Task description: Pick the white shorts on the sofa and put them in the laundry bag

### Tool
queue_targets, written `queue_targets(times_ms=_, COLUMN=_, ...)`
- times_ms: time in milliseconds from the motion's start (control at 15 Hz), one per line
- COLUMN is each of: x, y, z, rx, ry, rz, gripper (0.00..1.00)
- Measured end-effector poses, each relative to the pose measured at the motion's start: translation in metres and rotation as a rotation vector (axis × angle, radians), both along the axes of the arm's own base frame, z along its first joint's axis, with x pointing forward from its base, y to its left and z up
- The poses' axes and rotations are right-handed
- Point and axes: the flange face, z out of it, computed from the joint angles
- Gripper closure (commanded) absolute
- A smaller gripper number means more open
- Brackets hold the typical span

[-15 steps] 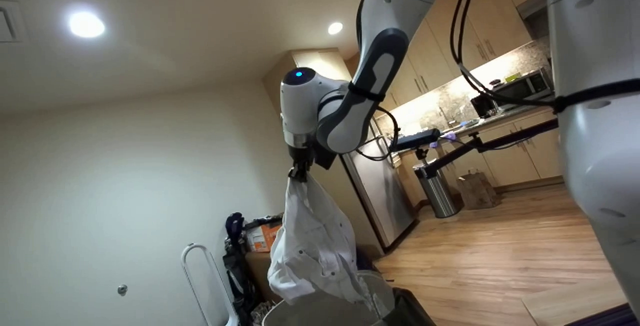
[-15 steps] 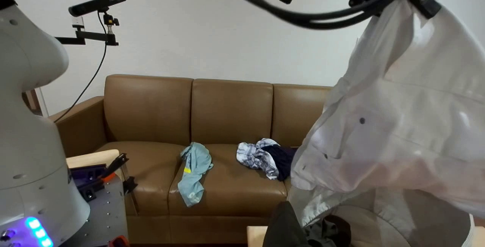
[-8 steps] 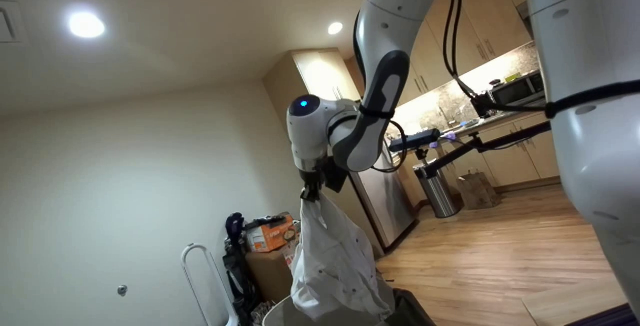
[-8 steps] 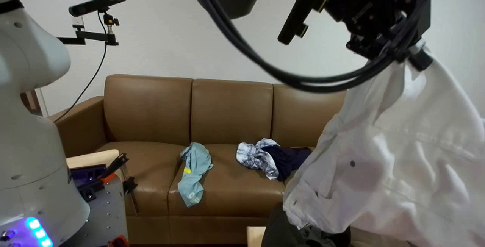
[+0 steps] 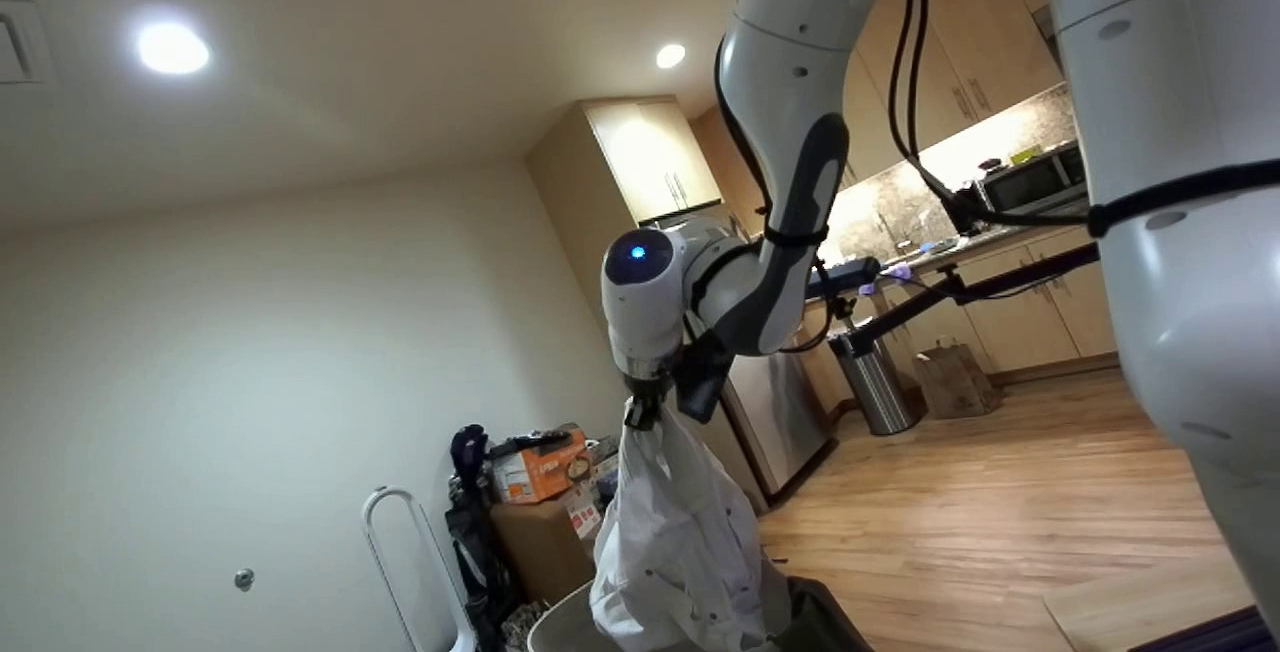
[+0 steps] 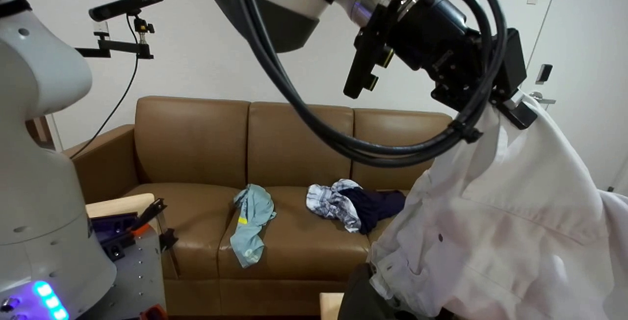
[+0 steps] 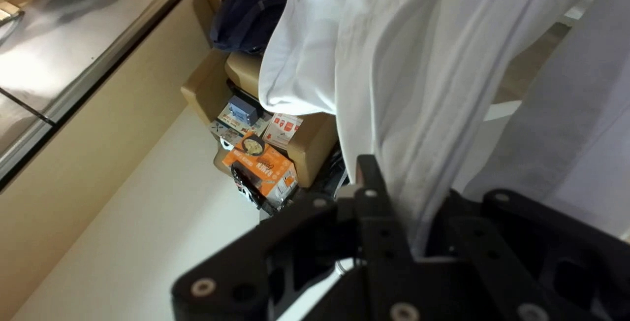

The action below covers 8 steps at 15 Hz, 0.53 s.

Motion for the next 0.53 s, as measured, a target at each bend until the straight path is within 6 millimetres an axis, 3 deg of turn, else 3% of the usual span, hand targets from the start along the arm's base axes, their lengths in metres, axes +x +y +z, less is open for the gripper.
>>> queue_targets(times_ms=67, x=0.001, y=0.004, z=-0.004, rx=-0.007, ry=-0.011, rz=0.005, gripper=0.92)
queue_targets(times_ms=267, x=0.002, y=0.016, z=-0.014, rx=0.012, ry=-0.014, rz=0.006, gripper=0.92)
queue_targets(times_ms=533, x=0.002, y=0.017, z=-0.016, rx=0.025, ry=-0.009, rz=0.000, gripper=0.97)
